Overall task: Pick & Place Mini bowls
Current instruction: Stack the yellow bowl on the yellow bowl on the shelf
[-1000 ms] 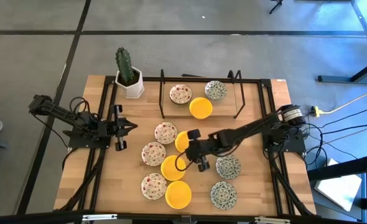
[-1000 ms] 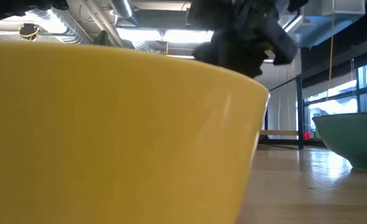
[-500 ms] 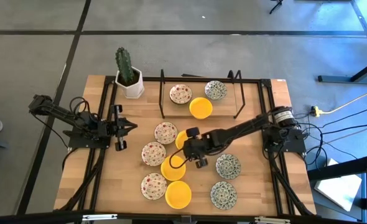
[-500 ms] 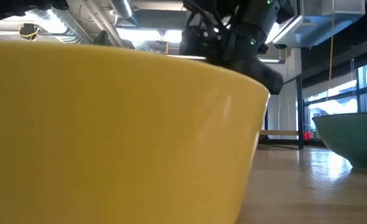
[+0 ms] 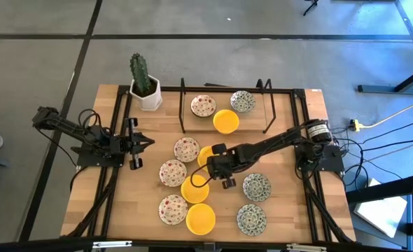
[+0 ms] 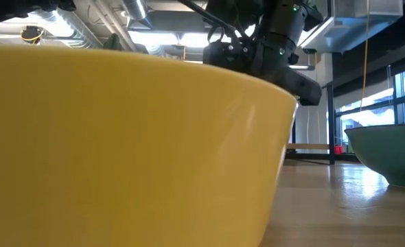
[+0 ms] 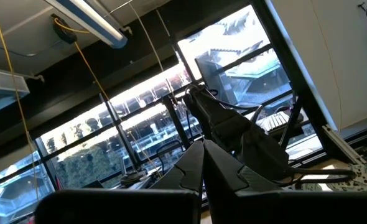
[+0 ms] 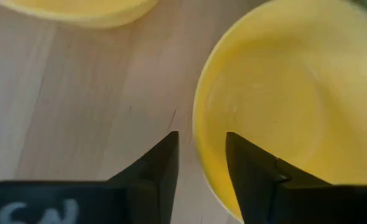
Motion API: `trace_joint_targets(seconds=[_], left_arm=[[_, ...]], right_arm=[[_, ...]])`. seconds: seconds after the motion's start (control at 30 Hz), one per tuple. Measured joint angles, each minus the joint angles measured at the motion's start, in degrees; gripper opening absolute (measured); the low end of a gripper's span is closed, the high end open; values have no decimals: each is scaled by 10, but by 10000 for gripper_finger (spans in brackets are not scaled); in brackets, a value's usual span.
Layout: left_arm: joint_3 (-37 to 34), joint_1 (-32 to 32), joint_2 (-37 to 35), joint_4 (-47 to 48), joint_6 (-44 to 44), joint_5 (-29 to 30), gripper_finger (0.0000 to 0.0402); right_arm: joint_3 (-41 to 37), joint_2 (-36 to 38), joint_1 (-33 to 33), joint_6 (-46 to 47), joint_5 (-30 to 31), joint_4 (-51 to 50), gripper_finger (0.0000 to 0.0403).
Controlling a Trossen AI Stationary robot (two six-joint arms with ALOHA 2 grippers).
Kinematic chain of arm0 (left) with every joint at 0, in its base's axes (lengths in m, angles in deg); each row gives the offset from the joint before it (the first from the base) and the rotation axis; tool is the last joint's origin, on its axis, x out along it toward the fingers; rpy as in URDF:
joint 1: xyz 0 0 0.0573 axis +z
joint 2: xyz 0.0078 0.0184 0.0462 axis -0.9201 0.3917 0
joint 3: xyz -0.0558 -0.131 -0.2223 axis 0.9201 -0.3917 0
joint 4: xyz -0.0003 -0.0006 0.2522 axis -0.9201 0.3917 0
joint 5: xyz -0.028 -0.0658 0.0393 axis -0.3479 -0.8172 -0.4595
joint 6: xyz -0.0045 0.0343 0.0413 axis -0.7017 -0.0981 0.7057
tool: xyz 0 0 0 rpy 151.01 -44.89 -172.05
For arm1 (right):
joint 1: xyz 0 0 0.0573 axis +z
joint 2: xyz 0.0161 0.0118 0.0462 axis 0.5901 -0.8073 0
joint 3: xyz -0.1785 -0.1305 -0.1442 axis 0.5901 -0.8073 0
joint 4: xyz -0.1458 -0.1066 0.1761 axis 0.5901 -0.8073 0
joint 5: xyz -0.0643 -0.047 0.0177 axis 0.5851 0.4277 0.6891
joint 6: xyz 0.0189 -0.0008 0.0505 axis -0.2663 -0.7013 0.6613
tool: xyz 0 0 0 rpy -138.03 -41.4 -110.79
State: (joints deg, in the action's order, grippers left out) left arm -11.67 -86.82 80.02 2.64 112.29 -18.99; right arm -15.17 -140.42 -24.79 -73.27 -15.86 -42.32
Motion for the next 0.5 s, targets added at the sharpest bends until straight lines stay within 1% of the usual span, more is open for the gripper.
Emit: trace_joint_targets(seconds=[0.1,0.17,0.23,0.27,0.3,0.43,0.5], left_arm=[[0,0,0,0,0,0,4],[0,0,0,0,0,0,6],[0,0,0,0,0,0,7],[0,0,0,0,0,0,8],[0,0,0,0,0,0,8],[0,0,0,0,0,0,5],[0,0,0,0,0,0,4]], right_arm=[[0,0,0,-2,-3,-3,99],[0,0,0,-1,-4,-4,67],[0,0,0,-2,-4,-4,27],[0,0,0,-4,-1,-5,15],[0,0,0,-7,2,-5,11],[0,2,0,-9,19,-15,15],[9,4,0,-9,24,-36,9]])
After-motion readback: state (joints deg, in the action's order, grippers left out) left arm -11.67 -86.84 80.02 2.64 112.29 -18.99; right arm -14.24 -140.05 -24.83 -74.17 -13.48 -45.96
